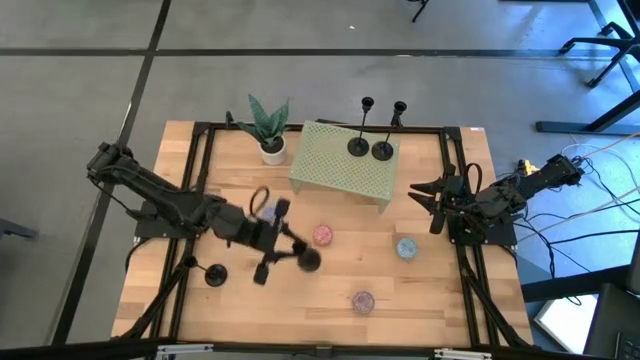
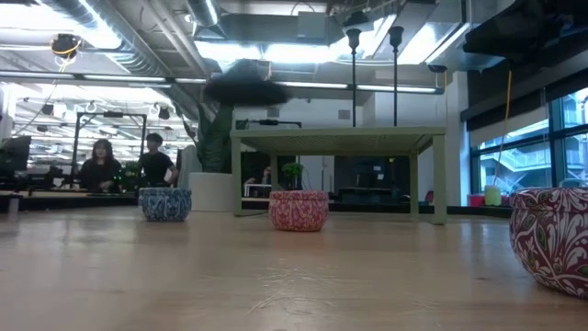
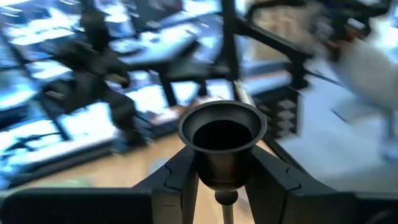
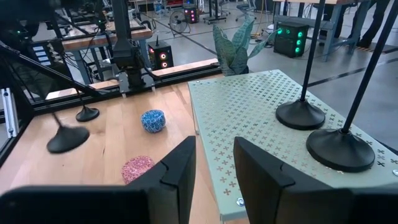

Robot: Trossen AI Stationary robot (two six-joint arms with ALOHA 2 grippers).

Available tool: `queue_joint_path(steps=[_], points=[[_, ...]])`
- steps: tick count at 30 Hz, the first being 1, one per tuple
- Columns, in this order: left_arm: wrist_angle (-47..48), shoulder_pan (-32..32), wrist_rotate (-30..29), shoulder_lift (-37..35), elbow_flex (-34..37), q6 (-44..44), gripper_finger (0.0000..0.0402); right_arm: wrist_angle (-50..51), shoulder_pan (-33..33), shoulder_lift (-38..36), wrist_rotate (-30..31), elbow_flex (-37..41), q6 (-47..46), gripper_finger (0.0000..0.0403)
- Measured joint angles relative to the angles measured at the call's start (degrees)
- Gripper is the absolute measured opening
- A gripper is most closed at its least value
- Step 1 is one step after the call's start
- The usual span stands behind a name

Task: Pick & Place candle stick holders
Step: Put the black candle holder on the shelf aligned with the other black candle holders

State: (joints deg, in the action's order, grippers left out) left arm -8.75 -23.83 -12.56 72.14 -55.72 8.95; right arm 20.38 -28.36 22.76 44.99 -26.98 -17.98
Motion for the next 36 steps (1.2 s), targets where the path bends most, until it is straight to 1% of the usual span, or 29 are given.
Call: queue_joint_path(steps=[5, 12, 15, 17, 19, 22, 27, 33, 36], points=[[0.0, 6.4, -6.1, 0.0, -6.0, -0.7, 0.0105, 0.0, 0.0, 0.0, 0.0, 0.0, 0.0, 0.0113], [-0.1, 16.0, -5.5, 0.0, -12.5, 1.3, 0.0102, 0.0, 0.0, 0.0, 0.0, 0.0, 0.0, 0.0113], [-0.2, 21.3, -5.8, 0.0, -13.6, 2.8, 0.0102, 0.0, 0.0, 0.0, 0.0, 0.0, 0.0, 0.0113], [-0.1, 24.9, -5.9, 0.0, -13.6, 1.8, 0.0102, 0.0, 0.0, 0.0, 0.0, 0.0, 0.0, 0.0113], [-0.1, 28.5, -5.0, 0.3, -13.6, 0.2, 0.0102, 0.0, 0.0, 0.0, 0.0, 0.0, 0.2, 0.0113], [-0.4, 33.4, -1.9, 1.8, -13.3, -2.7, 0.0102, 0.0, 0.0, 0.0, 0.0, 0.0, 0.2, 0.0113], [-2.8, 40.6, 2.4, 5.8, -13.3, -6.5, 0.0101, 0.0, 0.0, 0.0, 0.0, 0.0, 0.2, 0.0113], [-7.5, 46.1, 6.6, 10.7, -13.3, -7.3, 0.0101, 0.0, 0.0, 0.0, 0.0, 0.0, 0.5, 0.0113], [-7.4, 48.0, 7.9, 12.5, -13.3, -9.5, 0.0101, 0.0, 0.0, 0.0, 0.0, 0.0, 0.5, 0.0113]])
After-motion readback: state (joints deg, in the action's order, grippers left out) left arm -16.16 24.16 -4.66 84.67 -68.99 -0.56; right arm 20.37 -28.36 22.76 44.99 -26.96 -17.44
